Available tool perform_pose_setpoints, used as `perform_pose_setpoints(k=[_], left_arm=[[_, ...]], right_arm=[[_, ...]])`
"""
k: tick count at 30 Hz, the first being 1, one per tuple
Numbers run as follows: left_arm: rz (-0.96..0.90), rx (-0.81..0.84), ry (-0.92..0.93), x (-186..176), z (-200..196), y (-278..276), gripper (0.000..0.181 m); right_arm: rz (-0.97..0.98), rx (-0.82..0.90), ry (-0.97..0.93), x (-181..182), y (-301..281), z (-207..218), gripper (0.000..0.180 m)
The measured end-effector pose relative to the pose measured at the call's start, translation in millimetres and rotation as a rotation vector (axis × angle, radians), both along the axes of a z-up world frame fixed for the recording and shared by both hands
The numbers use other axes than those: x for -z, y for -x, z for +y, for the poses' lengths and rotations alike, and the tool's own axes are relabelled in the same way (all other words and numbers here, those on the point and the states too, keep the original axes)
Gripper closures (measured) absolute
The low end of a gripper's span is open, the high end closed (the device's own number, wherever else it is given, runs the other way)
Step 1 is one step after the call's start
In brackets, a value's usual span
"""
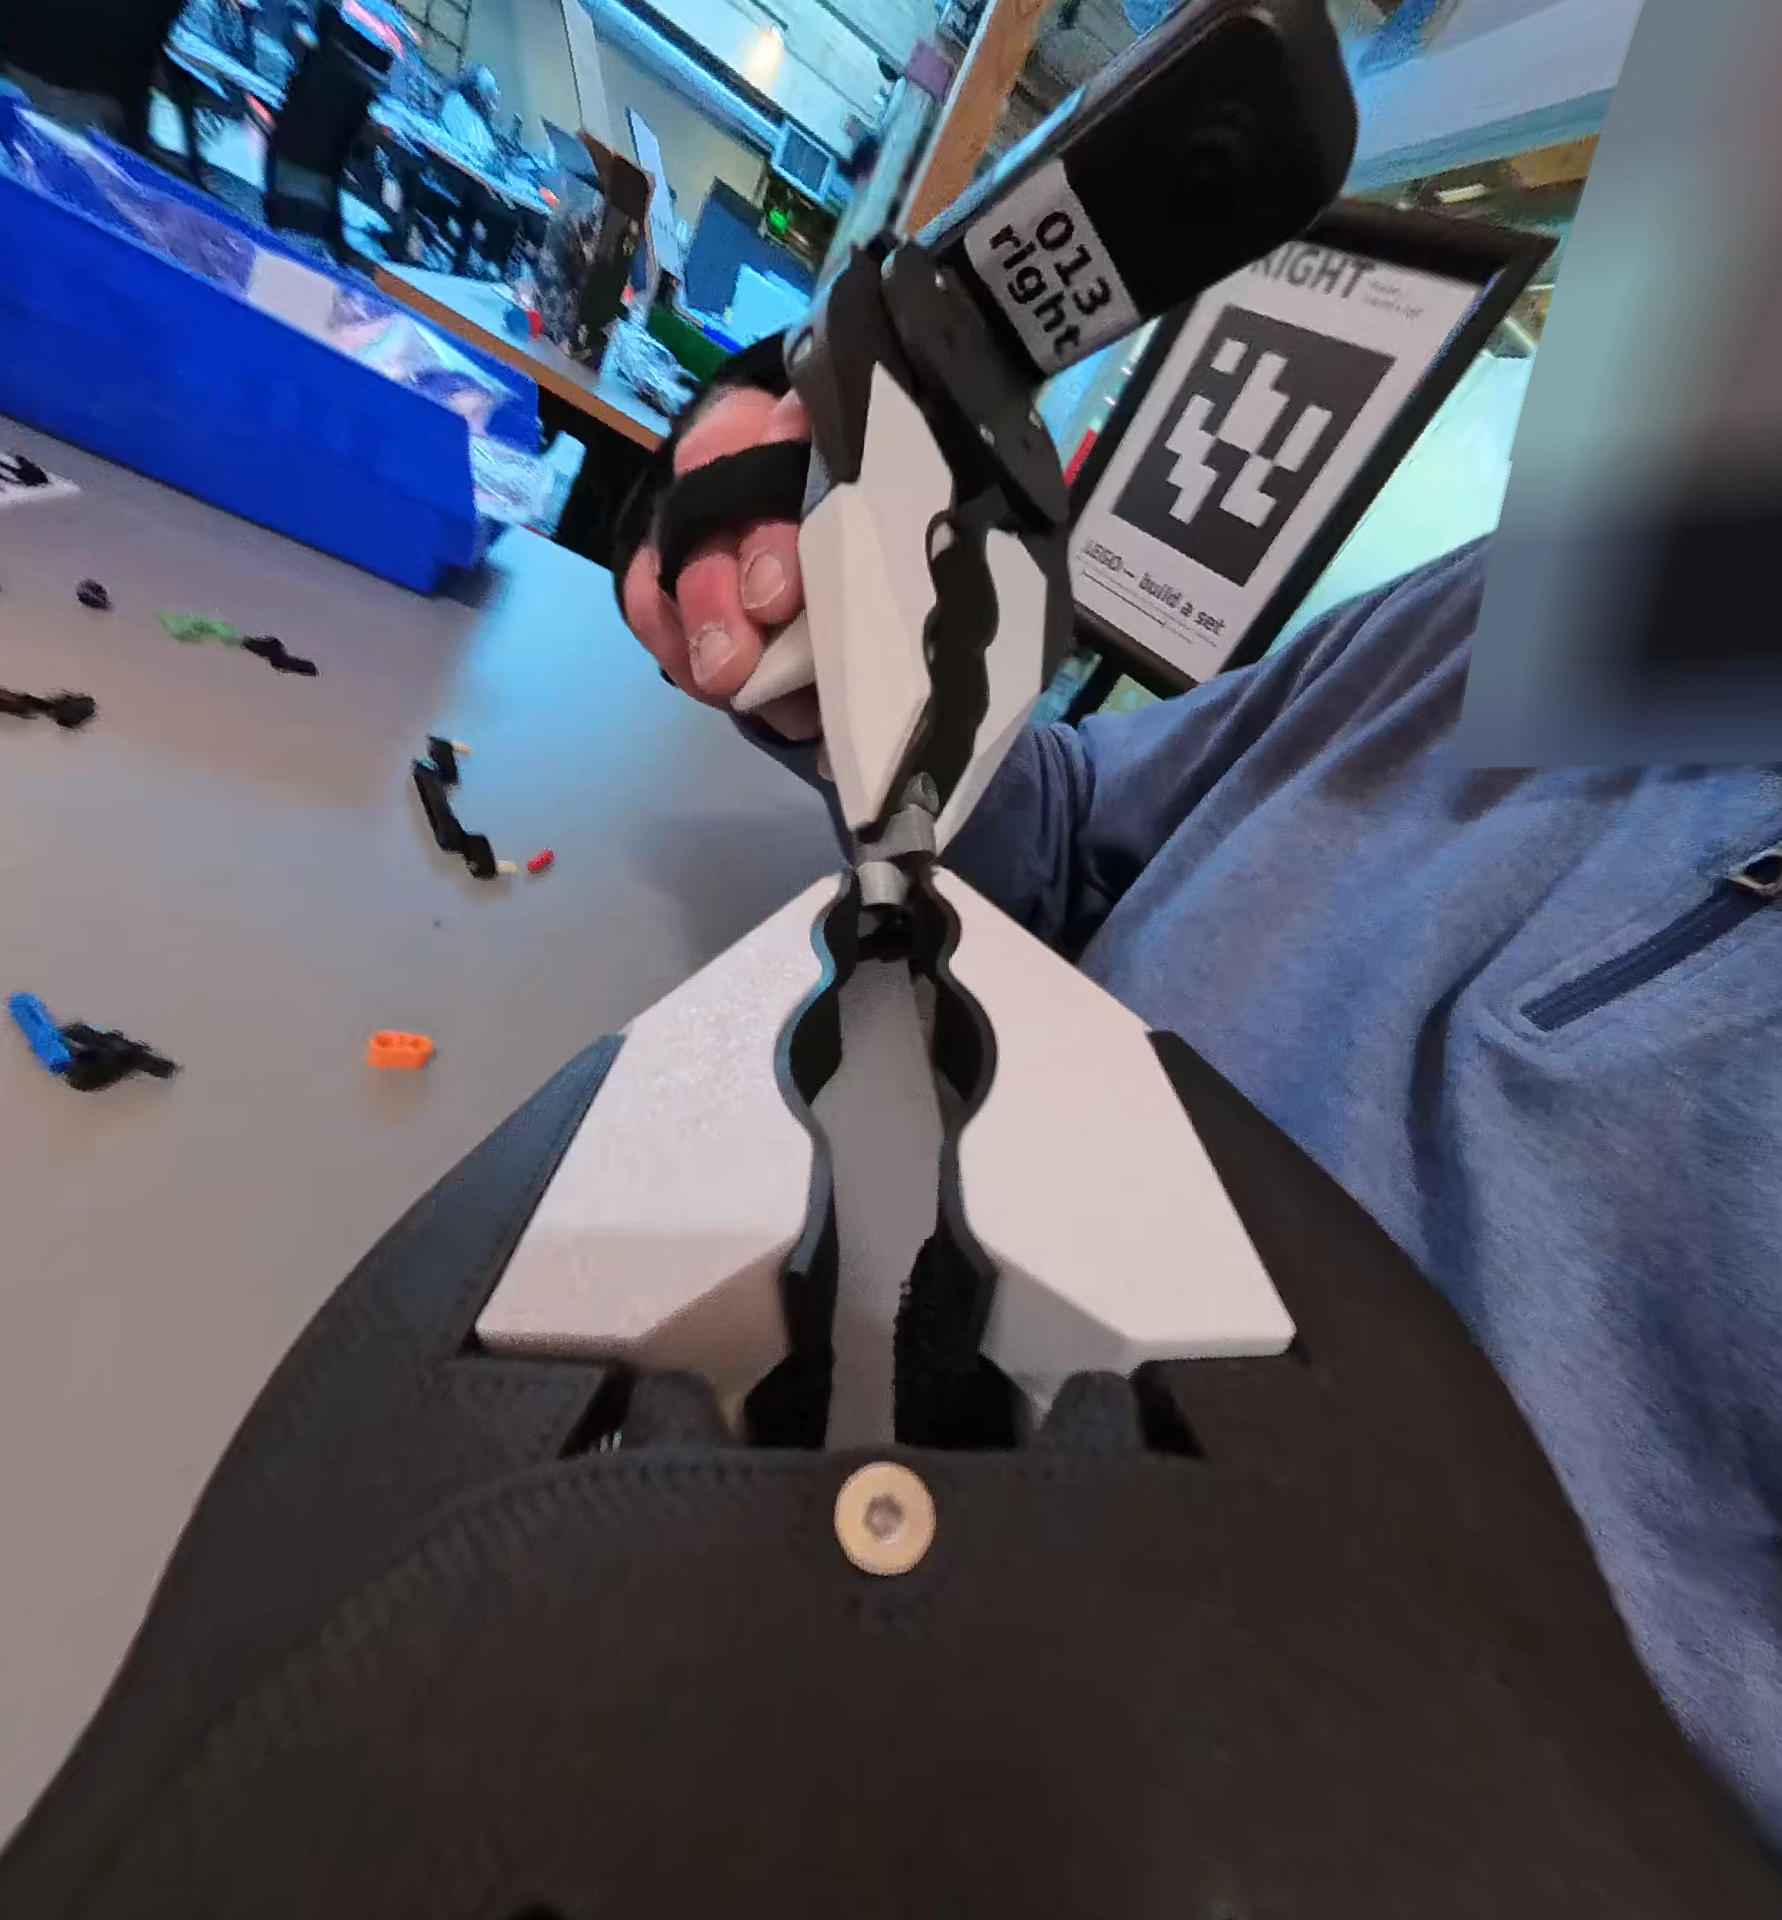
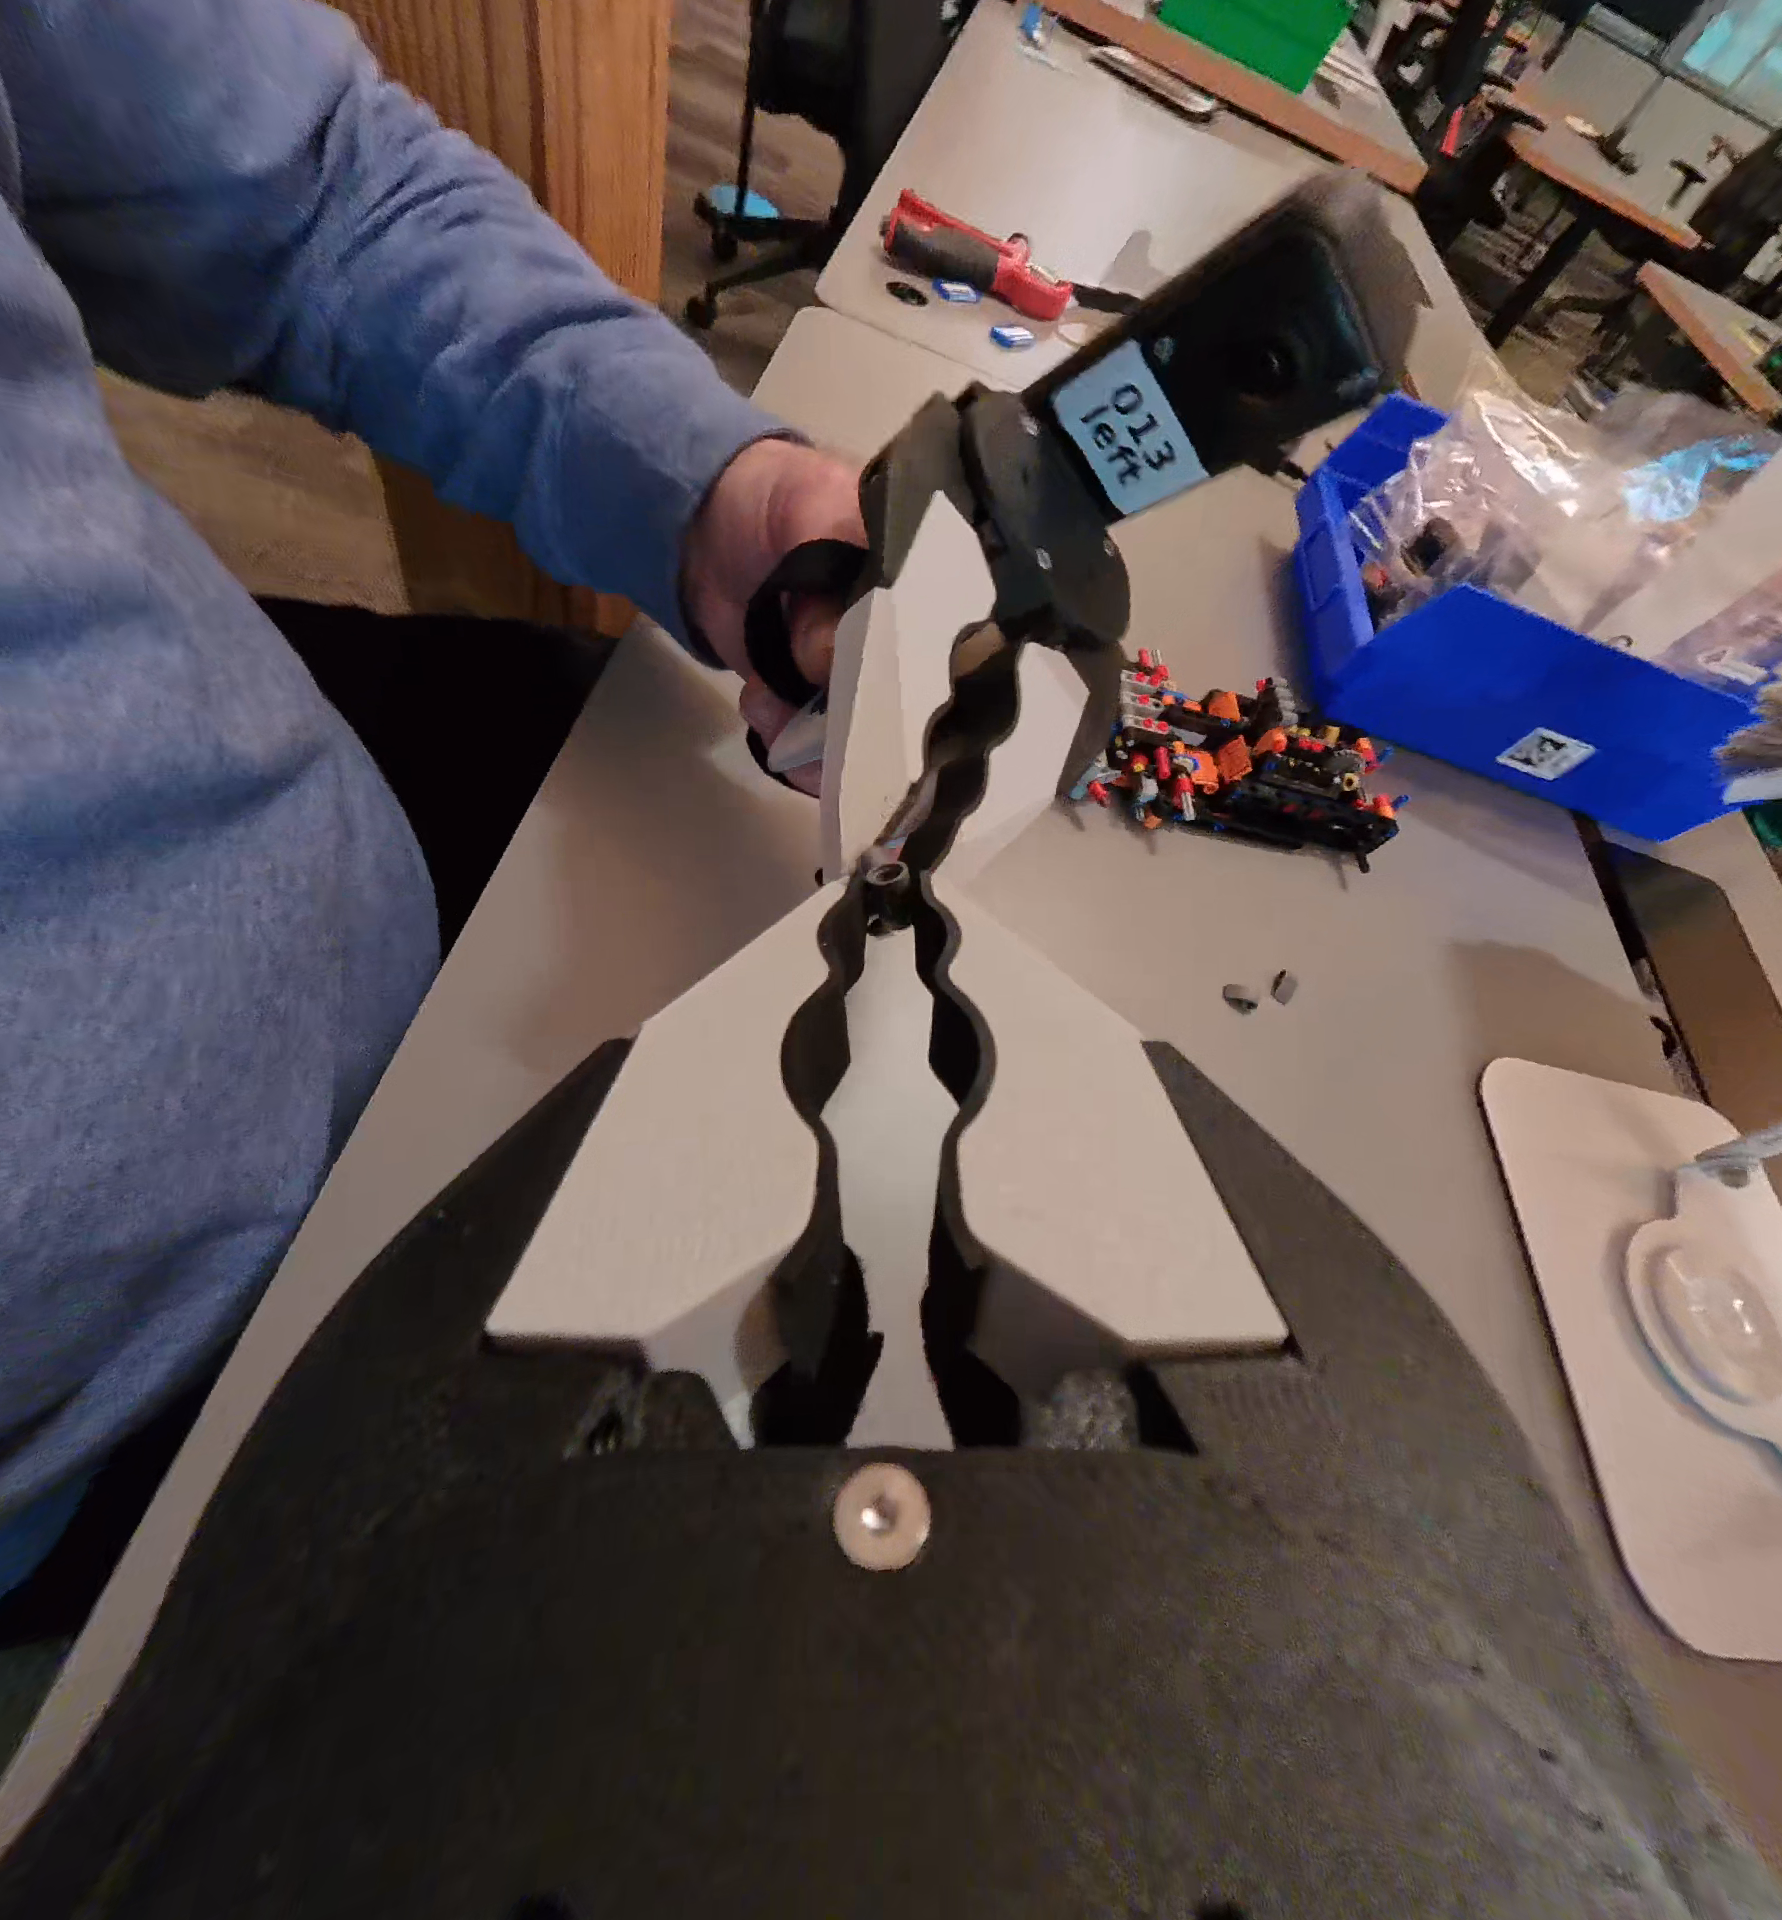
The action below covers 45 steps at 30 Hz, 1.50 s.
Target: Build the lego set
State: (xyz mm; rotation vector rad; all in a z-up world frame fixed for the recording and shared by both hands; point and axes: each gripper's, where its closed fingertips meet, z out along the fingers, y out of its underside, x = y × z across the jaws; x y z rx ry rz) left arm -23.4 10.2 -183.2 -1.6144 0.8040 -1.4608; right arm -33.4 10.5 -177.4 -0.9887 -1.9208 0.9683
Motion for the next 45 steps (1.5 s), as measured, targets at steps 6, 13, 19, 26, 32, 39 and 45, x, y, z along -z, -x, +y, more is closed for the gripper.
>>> perform_pose_setpoints(k=[6,13,19,26,32,39,45], left_arm=[[0.057,-0.18,-0.18,-16,24,9,0.161],[0.117,-0.382,-0.397,-43,43,34,0.147],[0.525,-0.568,-0.75,-25,54,38,0.134],[0.72,-0.677,-0.881,-18,74,46,0.14],[0.771,-0.719,-0.933,-22,78,55,0.149],[0.842,-0.77,-1.004,-24,81,63,0.161],[0.915,-0.766,-1.084,-24,77,67,0.166]], right_arm=[[0.028,0.08,0.108,-15,2,19,0.174],[0.019,0.133,0.235,-18,8,40,0.174],[0.056,0.207,0.491,-32,15,68,0.174],[0.077,0.215,0.762,-37,28,82,0.174],[0.058,0.203,0.903,-31,38,86,0.174],[0.025,0.211,0.933,-26,50,83,0.174],[0.012,0.2,0.985,-26,57,81,0.174]])
